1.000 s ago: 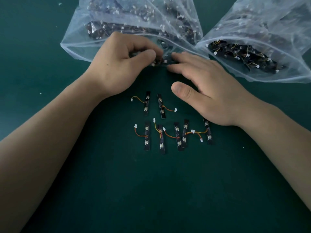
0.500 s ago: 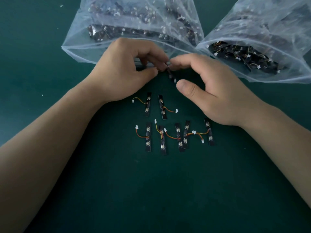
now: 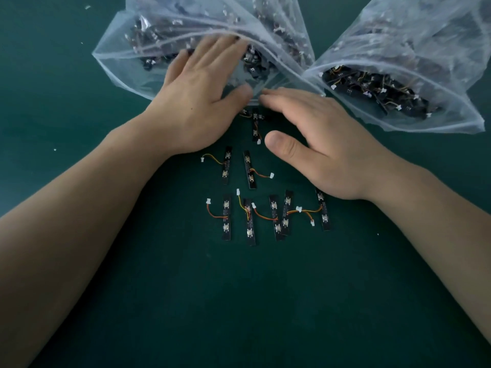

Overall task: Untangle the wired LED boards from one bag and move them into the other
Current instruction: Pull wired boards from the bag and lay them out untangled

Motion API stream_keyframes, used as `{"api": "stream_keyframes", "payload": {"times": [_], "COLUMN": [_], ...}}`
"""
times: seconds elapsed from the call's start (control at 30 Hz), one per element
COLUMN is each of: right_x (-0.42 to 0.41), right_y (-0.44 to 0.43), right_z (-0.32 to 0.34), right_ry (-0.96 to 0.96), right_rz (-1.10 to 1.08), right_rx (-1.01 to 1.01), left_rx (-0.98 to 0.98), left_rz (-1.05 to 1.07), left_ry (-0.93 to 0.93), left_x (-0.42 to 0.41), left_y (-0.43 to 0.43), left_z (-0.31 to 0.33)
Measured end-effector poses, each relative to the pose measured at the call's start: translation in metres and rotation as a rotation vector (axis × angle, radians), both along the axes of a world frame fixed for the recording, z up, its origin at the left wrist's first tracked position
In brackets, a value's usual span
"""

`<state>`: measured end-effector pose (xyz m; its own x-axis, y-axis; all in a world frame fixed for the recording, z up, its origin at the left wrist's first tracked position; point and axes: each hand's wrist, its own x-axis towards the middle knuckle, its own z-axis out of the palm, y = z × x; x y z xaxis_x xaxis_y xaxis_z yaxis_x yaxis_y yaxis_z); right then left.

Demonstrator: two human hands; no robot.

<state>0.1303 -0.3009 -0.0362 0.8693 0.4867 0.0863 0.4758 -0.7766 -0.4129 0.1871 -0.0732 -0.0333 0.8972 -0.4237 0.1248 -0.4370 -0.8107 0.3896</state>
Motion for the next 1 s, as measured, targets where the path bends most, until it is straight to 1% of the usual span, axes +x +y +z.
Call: {"api": "stream_keyframes", "payload": {"times": [0.07, 0.13, 0.27, 0.37, 0.53, 0.7, 0.83, 0.9, 0.93, 1.0], "right_x": [0.0019, 0.0039, 0.0054, 0.0037, 0.0021, 0.0037, 0.0025, 0.003, 0.0033, 0.0029], "right_y": [0.0006, 0.0013, -0.0003, 0.0002, 0.0012, 0.0, -0.0005, -0.0011, -0.0016, -0.0023], "right_z": [0.0006, 0.0009, 0.0, 0.0006, -0.0002, -0.0006, -0.0004, 0.0002, 0.0003, 0.0003], "right_ry": [-0.005, -0.008, -0.011, -0.012, -0.015, -0.011, -0.014, -0.008, -0.004, 0.009], "right_rz": [0.016, 0.042, 0.044, 0.039, 0.037, 0.041, 0.028, 0.027, 0.03, 0.025], "right_rx": [0.004, 0.007, 0.022, 0.015, 0.008, 0.003, 0.012, 0.012, 0.01, 0.022], "left_rx": [0.061, 0.07, 0.044, 0.085, 0.174, 0.133, 0.162, 0.135, 0.089, -0.102], "left_rz": [-0.05, -0.083, -0.061, -0.053, -0.06, -0.051, -0.009, 0.02, 0.024, 0.022], "left_ry": [-0.009, 0.007, 0.017, -0.012, -0.004, 0.02, 0.004, 0.01, 0.014, 0.008], "left_x": [-0.0022, -0.005, -0.0033, -0.0054, -0.0042, -0.0026, -0.0018, -0.0006, -0.001, -0.0039], "left_y": [-0.0005, -0.0003, 0.0014, -0.0009, -0.0014, -0.0012, -0.0014, -0.0013, -0.0009, 0.002], "left_z": [-0.0016, -0.0016, -0.0014, -0.0037, -0.002, -0.0003, -0.0026, -0.0015, 0.0005, 0.0042]}}
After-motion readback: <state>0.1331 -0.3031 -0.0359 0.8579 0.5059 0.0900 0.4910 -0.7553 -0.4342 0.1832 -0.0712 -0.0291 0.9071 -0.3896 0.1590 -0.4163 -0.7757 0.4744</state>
